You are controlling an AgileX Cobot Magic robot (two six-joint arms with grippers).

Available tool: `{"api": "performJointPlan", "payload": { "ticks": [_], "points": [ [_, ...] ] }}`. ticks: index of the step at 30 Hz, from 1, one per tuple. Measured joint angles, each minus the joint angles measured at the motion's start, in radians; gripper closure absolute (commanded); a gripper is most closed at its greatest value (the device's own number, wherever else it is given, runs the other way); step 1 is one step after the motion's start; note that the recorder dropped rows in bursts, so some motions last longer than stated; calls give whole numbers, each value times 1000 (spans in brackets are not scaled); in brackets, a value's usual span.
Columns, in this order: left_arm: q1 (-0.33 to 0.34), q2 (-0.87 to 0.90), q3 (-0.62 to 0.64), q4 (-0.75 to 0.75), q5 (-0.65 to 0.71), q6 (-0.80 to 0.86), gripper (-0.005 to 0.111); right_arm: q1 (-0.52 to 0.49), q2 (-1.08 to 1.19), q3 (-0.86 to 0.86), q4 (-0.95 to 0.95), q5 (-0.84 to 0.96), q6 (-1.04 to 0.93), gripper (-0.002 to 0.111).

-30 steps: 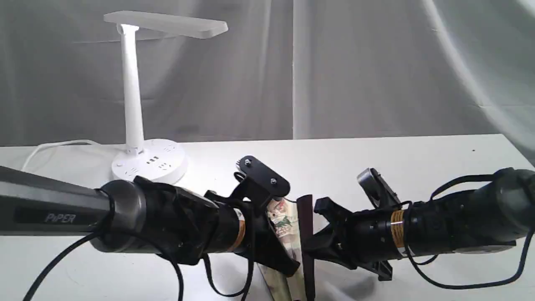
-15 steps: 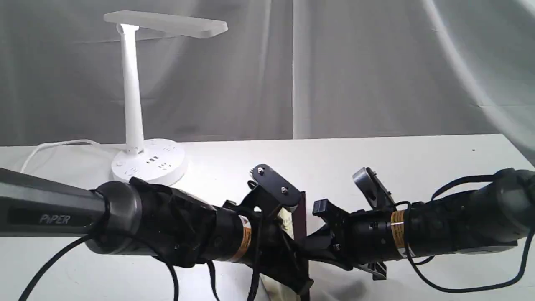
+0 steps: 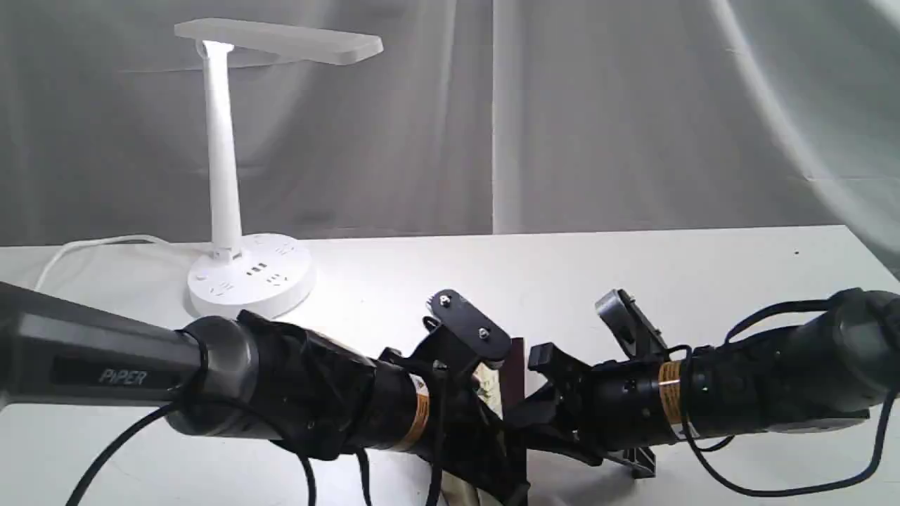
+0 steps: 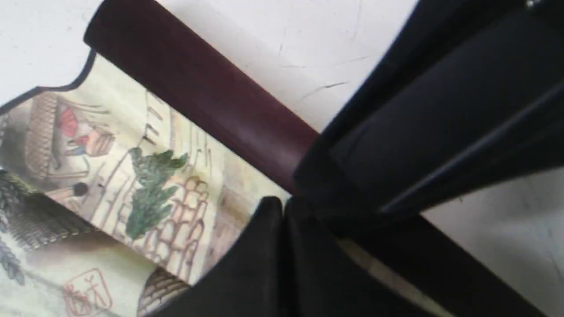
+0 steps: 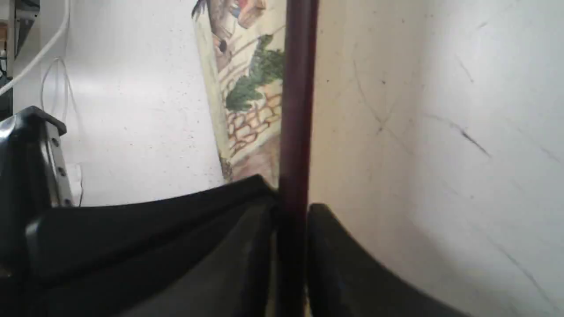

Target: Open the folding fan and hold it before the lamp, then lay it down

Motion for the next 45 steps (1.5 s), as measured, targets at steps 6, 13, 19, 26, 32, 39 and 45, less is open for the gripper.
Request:
{"api": "performJointPlan", "payload": {
  "ticks": [6,13,19,26,32,39,45],
  "points": [
    [0,5,-1,0,11,2,107,4,0,6,102,-21,-58,56],
    [8,10,-2,0,-77,3,107,8,0,6,180,11,-132,57],
    [8,17,0,54,-261,5,107,8,-3,4,102,22,-142,57],
    [8,17,2,142,-412,-12,107,4,-14,-2,71,67,-149,57],
    [17,13,2,155,-433,-20,107,-73,-13,-26,51,61,-156,57],
    [48,-83,14,189,-405,-25,107,-99,-13,-30,-59,27,-79,57],
    [54,-116,14,191,-348,-27,107,-101,-12,-32,-247,7,35,56]
  ]
}}
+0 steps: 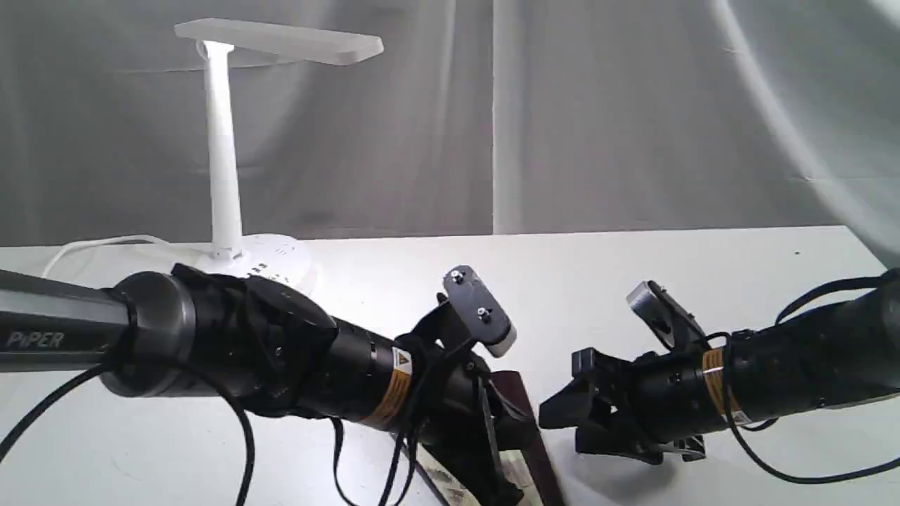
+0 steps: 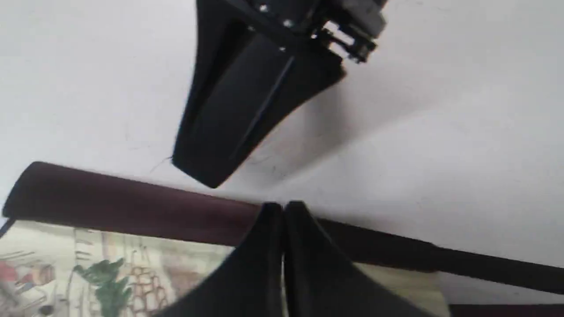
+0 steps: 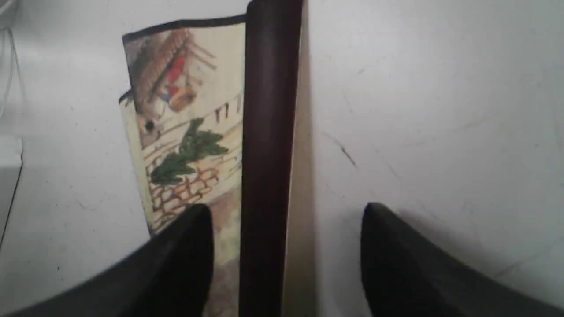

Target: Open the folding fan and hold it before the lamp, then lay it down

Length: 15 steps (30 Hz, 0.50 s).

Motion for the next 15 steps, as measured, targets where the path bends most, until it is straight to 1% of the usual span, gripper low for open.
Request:
{"api": "performJointPlan", "payload": {
  "ticks": [6,9,15],
  "points": [
    [0,58,0,0,170,-2,107,2,0,0,-2,-5,18,56],
    [0,92,-2,-7,231,2,107,24,0,0,-2,-5,24,56],
    [-2,111,-13,-19,254,2,107,88,0,-2,0,16,28,56]
  ]
}}
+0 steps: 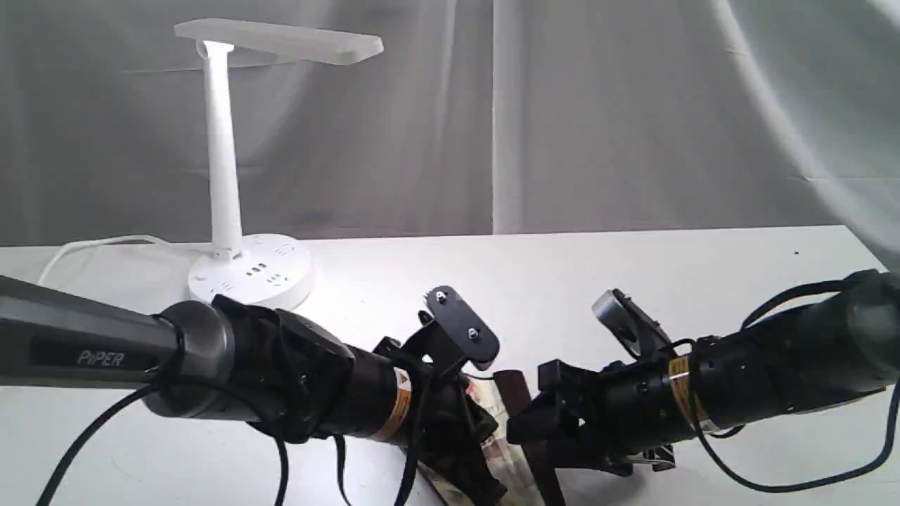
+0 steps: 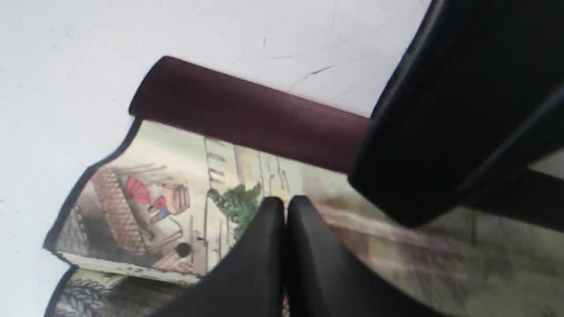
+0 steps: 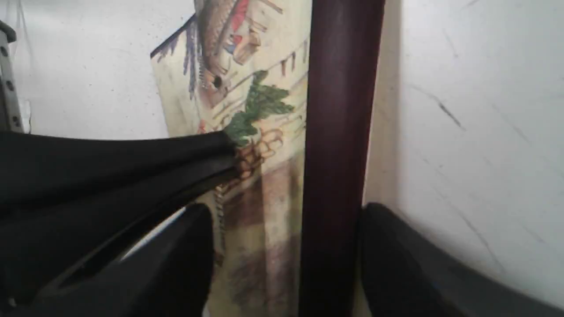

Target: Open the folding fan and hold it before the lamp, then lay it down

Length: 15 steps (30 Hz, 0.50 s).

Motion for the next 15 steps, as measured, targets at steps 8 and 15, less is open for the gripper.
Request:
{"api": "performJointPlan", "payload": {
  "ticks": [8,15],
  "points": [
    [13,4,-4,-7,-21,-4,107,26,-9,-4,2,52,2,57],
    [13,4,-4,-9,-21,-4,107,26,-9,-4,-12,63,20,78]
  ]
}}
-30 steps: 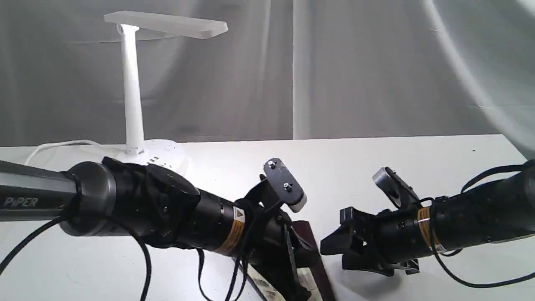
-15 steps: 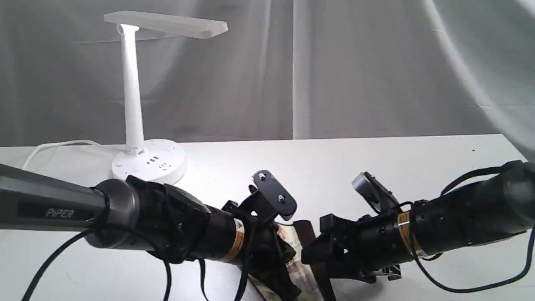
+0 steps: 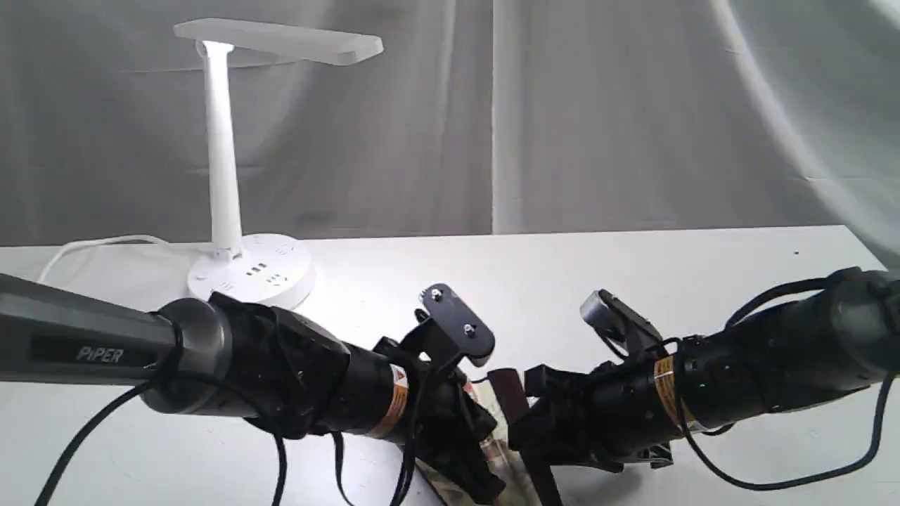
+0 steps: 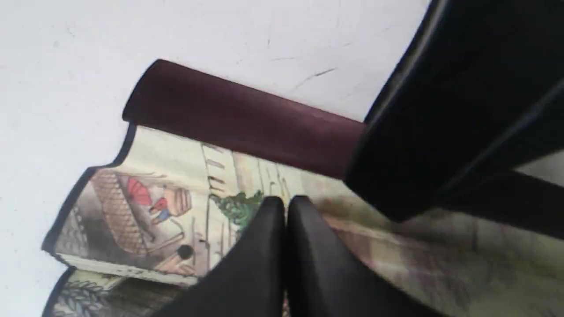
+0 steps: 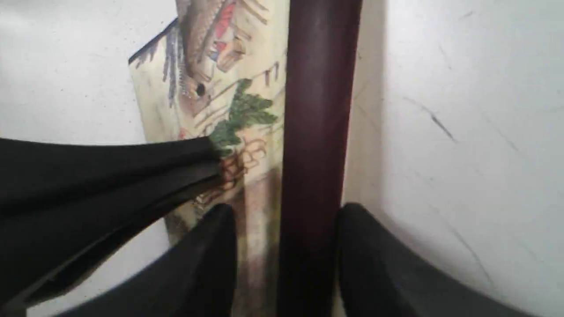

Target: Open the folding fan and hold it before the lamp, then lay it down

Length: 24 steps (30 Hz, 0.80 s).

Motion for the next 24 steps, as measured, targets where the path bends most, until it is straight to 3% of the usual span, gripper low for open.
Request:
{"api": "performJointPlan", "payload": {
  "ticks": [5,12,24],
  "points": [
    [0,0,0,0,-2,0,107,0,4,0,-27,8,17,108],
    [0,-13,3,2,0,-29,107,-5,6,0,2,-37,10,108],
    [11,-214,21,24,47,-252,107,-101,10,0,127,-328,-98,108]
  ]
}}
